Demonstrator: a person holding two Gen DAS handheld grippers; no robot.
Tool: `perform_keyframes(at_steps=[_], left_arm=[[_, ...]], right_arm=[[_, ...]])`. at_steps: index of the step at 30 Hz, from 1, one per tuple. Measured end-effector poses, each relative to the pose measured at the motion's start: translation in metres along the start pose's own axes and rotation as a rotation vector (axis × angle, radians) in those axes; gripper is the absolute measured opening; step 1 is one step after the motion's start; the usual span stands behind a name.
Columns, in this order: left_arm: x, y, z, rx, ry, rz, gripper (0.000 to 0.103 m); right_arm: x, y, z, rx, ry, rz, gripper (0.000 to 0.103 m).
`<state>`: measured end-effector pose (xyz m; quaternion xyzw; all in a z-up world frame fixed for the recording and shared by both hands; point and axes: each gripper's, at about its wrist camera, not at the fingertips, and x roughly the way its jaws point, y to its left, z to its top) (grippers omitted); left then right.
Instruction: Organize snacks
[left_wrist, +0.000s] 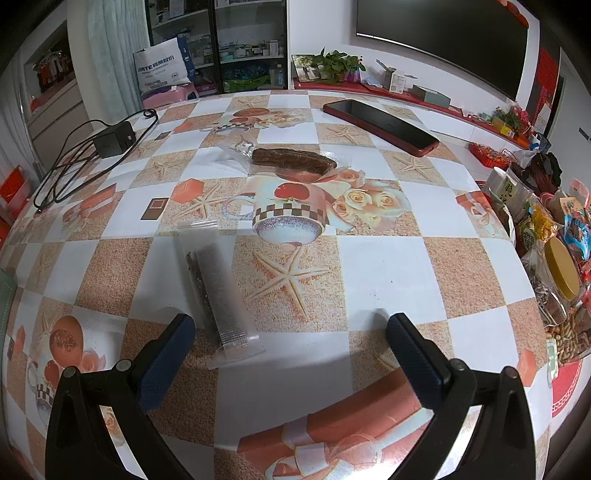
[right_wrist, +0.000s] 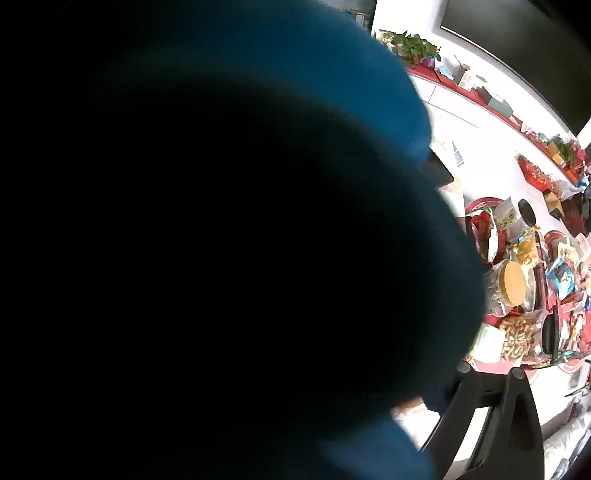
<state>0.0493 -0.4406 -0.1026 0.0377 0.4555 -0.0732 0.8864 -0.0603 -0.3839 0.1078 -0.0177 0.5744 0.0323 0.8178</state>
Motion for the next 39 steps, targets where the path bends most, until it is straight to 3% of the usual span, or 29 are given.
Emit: perform_keyframes(at_steps=[30, 36, 39], left_arm=[[-0.001, 0.001, -0.002, 0.002, 0.0, 0.0, 0.103], [-0.002, 0.0, -0.003, 0.002, 0.0, 0.0, 0.103], [-0.002, 0.001, -0.003, 0.002, 0.0, 0.0, 0.103]], right_arm=[[0.011, -0.014, -0.034, 0.049, 0.02, 0.079, 0.102], [0.039, -0.038, -0.066, 0.156, 0.114, 0.093, 0.102], [0.061, -0.07, -0.088, 0.257, 0.174, 0.076, 0.102]])
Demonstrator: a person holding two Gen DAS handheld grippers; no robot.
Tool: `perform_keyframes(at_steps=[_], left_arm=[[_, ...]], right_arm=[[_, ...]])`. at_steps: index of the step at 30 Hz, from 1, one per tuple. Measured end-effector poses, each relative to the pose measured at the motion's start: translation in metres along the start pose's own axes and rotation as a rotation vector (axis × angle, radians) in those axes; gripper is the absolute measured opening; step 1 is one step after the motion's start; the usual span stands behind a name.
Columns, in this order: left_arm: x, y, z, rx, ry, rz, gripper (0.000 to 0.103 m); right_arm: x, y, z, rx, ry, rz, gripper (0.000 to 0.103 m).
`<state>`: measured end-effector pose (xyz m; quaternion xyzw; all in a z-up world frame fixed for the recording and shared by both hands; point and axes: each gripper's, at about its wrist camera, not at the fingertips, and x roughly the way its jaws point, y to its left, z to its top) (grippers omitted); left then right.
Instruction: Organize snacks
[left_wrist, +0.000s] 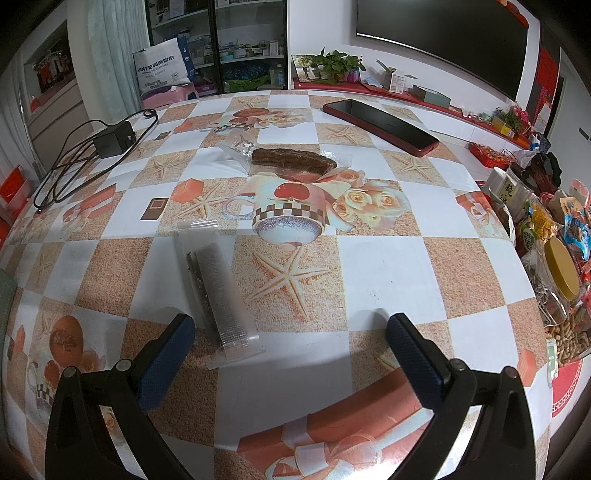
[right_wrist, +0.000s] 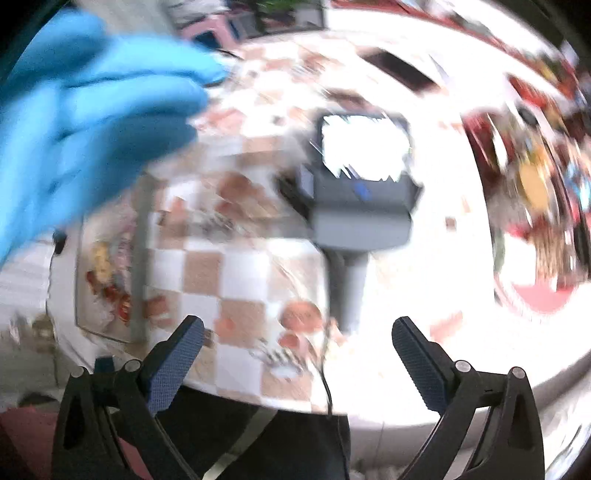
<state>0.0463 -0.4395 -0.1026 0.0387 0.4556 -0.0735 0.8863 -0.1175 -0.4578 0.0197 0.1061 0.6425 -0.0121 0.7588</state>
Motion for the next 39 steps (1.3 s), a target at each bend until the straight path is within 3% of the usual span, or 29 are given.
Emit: perform_keyframes(at_steps=[2, 8, 12, 39], left_arm=[[0.0, 0.0, 0.0, 0.0, 0.0, 0.0, 0.103], [0.0, 0.0, 0.0, 0.0, 0.0, 0.0, 0.103], [-0.002, -0.001, 0.008, 0.001, -0.001, 0.001, 0.103], [-0.003, -0.002, 0.008, 0.002, -0.001, 0.001, 0.103]], right_arm=[[0.005, 0.013, 0.006, 0.052, 0.022, -0.03, 0.102], [0.018, -0.014, -0.029, 0.171, 0.099, -0.051, 0.102], [0.026, -0.01, -0.049, 0.195, 0.136, -0.046, 0.102], [0.035, -0.016, -0.057, 0.244, 0.158, -0.029, 0.102]])
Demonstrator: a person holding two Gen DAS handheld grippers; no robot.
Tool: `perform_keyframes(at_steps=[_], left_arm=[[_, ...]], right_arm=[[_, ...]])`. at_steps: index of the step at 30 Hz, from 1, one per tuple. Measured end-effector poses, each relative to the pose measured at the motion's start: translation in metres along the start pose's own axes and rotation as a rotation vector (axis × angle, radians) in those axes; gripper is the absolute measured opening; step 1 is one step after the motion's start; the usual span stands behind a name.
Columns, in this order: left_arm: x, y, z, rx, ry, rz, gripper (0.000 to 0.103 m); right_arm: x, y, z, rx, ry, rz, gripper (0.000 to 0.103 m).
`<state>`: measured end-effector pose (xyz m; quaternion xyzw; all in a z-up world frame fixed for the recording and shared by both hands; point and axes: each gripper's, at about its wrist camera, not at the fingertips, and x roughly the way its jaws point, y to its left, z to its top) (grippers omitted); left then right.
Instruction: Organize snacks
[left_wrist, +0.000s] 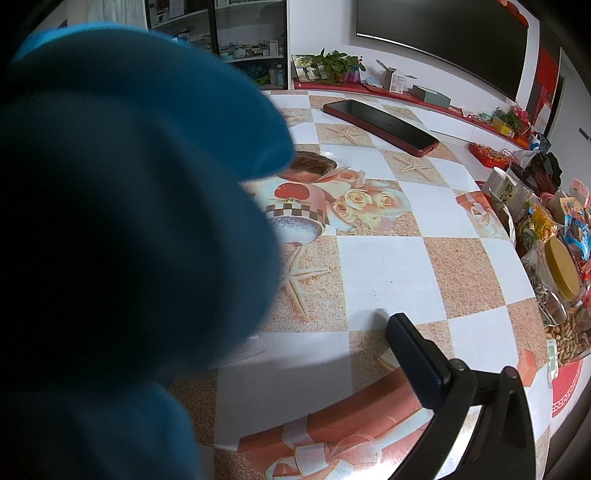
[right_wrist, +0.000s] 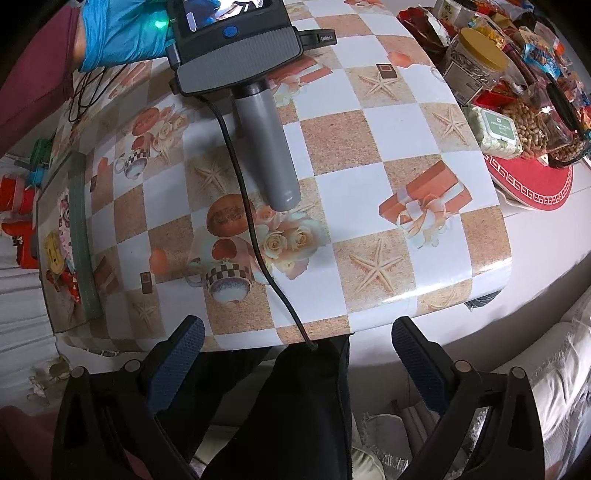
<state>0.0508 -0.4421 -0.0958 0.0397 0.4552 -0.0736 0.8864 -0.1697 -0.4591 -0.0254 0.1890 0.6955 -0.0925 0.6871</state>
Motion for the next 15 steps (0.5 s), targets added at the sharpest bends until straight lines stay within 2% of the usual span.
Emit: perform_keyframes(at_steps=[8, 15], left_arm=[[-0.003, 0.003, 0.003, -0.001, -0.001, -0.001, 0.103], [-0.004, 0.001, 0.004, -0.001, -0.001, -0.001, 0.103]], right_arm=[[-0.002, 0.006, 0.003, -0.006, 0.0, -0.005, 0.102], [-0.005, 0.011, 0.021, -0.051, 0.008, 0.001, 0.102]])
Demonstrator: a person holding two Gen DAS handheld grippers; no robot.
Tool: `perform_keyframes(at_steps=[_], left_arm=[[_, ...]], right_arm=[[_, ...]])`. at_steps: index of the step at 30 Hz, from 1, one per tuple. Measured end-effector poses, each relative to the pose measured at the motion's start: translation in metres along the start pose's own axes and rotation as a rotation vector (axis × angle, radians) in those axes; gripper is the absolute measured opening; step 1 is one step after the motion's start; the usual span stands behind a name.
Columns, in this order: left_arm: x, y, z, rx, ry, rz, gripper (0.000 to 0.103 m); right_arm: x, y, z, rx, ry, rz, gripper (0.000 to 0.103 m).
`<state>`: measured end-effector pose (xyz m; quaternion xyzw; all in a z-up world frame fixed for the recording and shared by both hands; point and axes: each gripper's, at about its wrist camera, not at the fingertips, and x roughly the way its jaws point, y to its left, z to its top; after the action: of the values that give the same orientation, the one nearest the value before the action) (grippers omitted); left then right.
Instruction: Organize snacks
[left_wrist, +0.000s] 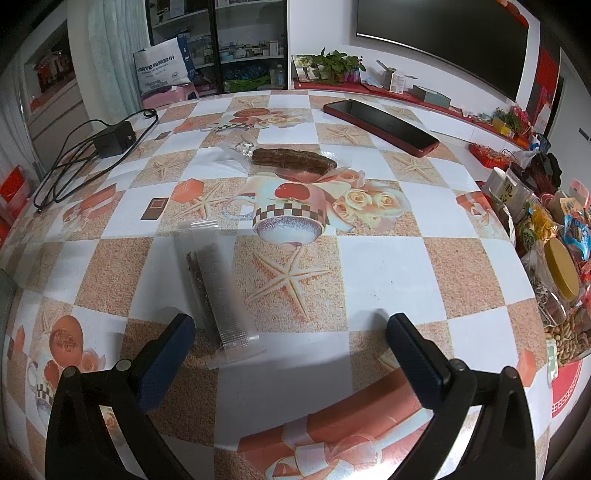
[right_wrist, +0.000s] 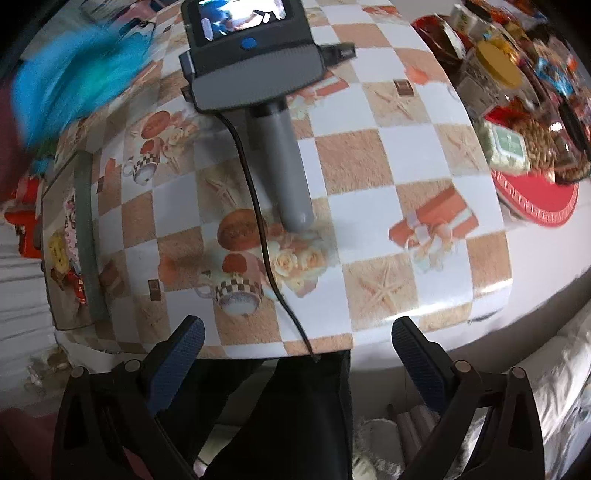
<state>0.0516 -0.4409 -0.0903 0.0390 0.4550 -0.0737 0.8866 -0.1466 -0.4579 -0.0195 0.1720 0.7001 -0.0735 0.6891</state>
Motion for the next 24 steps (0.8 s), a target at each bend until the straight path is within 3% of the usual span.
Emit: perform_keyframes(at_steps=[11, 24], left_arm=[[0.0, 0.0, 0.0, 0.0, 0.0, 0.0, 0.103], [0.0, 0.0, -0.001, 0.0, 0.0, 0.0, 0.103]], right_arm=[[-0.011, 0.024, 0.028, -0.128, 0.02, -0.058, 0.102], [-0.017, 0.039, 0.018, -0.198, 0.063, -0.143, 0.102]])
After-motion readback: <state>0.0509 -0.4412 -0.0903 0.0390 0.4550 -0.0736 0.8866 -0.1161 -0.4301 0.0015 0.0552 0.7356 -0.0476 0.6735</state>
